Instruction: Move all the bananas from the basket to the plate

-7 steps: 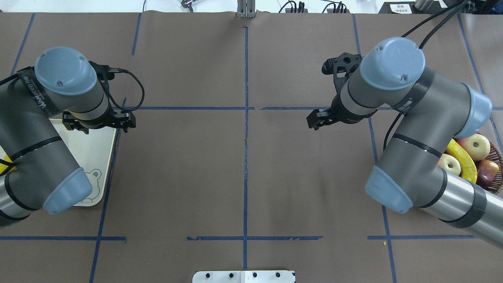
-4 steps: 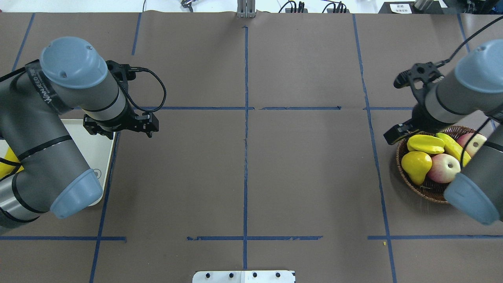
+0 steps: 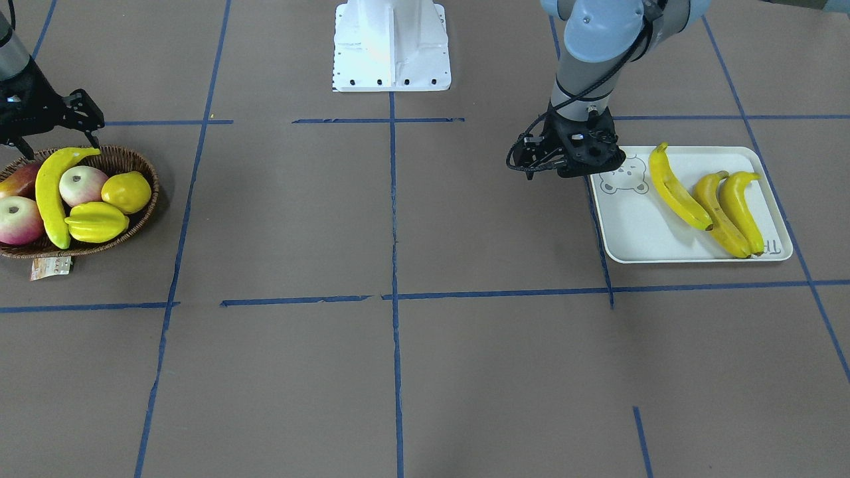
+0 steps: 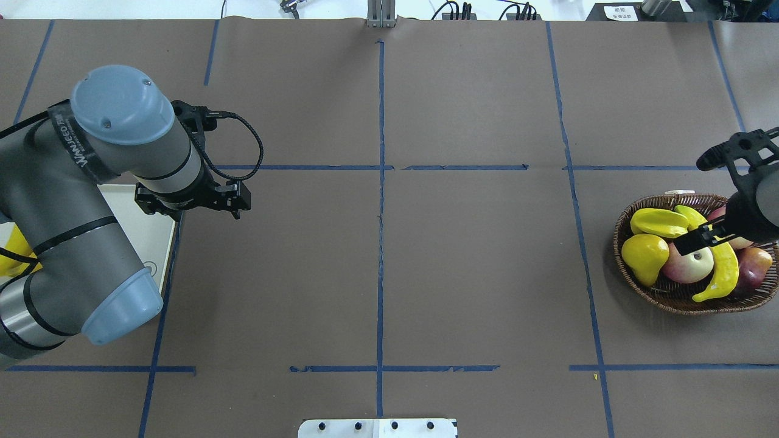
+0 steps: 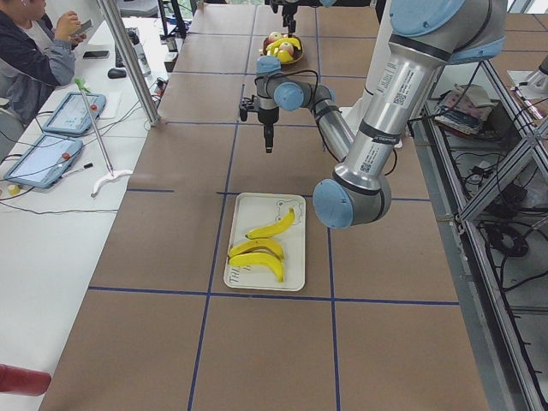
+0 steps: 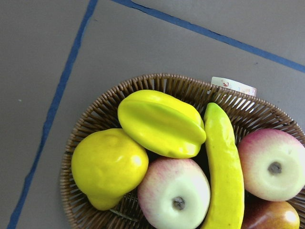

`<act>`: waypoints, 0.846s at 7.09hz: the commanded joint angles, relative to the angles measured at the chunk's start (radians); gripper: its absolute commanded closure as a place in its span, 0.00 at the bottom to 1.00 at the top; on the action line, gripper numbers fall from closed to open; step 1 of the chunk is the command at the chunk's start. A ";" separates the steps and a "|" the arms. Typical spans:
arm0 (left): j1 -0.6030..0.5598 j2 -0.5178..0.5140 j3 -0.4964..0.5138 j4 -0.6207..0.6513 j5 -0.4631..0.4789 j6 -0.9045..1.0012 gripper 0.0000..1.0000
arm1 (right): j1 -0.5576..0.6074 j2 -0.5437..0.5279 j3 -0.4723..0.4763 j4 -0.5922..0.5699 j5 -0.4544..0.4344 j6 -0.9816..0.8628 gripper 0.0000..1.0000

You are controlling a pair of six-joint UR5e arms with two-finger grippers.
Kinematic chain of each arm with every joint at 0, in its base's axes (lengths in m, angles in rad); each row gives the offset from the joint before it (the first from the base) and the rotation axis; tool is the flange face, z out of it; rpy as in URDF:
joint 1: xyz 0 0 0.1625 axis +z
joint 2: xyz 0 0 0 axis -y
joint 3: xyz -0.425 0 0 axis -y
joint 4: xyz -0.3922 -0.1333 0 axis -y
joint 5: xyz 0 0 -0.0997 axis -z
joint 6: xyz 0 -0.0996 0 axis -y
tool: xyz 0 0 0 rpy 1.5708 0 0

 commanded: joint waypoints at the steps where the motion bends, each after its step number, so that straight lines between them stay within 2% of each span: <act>1: 0.005 -0.006 -0.002 0.000 0.000 -0.001 0.00 | -0.001 -0.021 -0.022 0.058 -0.001 0.190 0.01; 3: 0.005 -0.006 -0.004 0.000 0.000 -0.001 0.00 | -0.027 -0.022 -0.027 0.058 -0.007 0.313 0.01; 5: 0.005 -0.006 -0.002 0.000 0.003 0.001 0.00 | -0.116 -0.018 -0.028 0.058 -0.096 0.399 0.01; 6: 0.005 -0.004 -0.002 0.000 0.005 0.001 0.00 | -0.116 -0.018 -0.024 0.058 -0.094 0.399 0.01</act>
